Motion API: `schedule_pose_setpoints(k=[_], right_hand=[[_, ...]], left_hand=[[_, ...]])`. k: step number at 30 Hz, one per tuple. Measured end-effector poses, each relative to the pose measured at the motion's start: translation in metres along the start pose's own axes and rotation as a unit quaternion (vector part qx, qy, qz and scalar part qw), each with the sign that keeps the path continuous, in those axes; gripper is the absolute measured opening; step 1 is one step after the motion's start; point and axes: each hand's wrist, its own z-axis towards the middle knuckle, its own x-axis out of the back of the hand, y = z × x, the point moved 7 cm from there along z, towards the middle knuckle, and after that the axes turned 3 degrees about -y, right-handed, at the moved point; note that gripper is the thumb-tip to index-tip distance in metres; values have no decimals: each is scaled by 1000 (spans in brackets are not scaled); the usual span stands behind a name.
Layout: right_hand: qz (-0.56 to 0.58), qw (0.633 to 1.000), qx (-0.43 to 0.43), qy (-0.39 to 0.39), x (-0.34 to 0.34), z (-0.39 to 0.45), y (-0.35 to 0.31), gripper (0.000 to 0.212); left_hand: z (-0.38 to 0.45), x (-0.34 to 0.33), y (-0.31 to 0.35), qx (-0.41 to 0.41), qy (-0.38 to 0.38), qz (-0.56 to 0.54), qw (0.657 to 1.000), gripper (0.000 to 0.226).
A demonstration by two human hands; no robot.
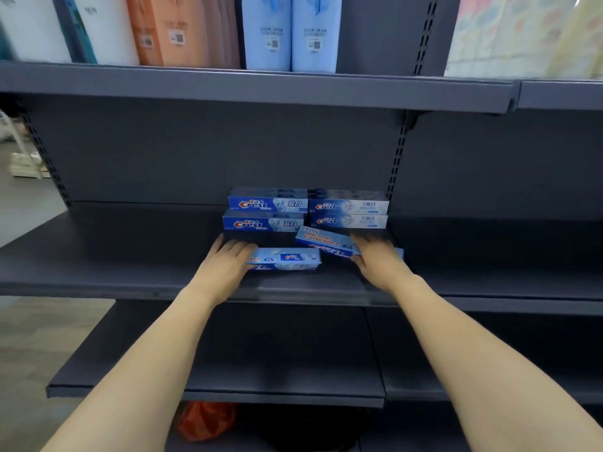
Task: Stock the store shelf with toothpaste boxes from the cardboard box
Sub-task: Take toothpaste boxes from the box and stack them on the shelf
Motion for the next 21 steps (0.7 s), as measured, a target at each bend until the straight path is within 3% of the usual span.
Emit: schedule_pose_setpoints(k=[5,11,19,21], right_hand=[[69,996,27,-44,-10,24,8,55],[139,984,51,-94,-25,42,8,39],[227,967,34,-113,-16,50,12,30],[258,959,-12,-114,-7,52,17,44]], left_hand=[[12,-13,-4,58,-101,-40,992,47],[14,-23,-5,80,-130,-66,986,46],[26,-33,-13,48,-155,-58,985,50],[28,-35,-16,33,-154,-68,985,51]])
